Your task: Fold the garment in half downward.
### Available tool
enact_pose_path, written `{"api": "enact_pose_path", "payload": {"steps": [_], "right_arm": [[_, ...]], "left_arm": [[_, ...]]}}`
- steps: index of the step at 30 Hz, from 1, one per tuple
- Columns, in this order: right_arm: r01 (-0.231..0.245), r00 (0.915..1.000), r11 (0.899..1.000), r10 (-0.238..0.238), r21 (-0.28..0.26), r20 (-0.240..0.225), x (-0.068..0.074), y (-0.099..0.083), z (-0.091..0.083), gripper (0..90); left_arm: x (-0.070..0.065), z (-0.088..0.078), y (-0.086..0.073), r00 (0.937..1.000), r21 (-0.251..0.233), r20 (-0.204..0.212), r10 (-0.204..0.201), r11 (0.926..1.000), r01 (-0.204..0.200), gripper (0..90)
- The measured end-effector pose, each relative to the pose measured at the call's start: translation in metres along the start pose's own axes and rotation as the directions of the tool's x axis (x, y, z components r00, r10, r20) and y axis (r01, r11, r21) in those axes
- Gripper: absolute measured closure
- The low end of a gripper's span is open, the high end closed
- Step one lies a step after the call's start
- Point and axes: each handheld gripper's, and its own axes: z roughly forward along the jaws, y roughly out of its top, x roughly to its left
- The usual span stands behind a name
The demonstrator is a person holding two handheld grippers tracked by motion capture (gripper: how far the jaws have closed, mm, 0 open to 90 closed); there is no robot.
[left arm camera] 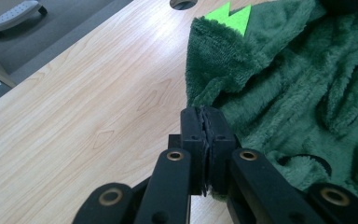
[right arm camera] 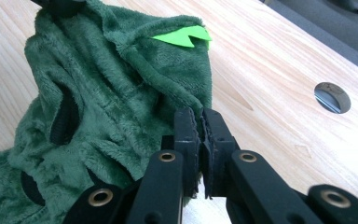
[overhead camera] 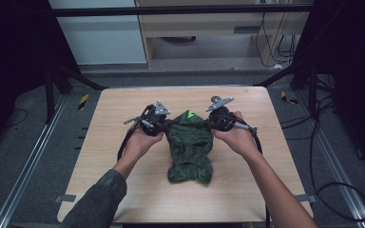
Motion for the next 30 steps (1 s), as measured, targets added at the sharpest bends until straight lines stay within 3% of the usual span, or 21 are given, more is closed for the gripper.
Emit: {"api": "enact_pose_path", "payload": {"steps": [30], "right_arm": [[0.004,0.9999,1.0,-0.004,-0.02,0.012,-0.009,0.014,0.003,85.7]], "left_arm": [[0.009,0.002,0.009,0.9995,-0.035,-0.026,-0.018,0.9992,0.017,88.1]]}}
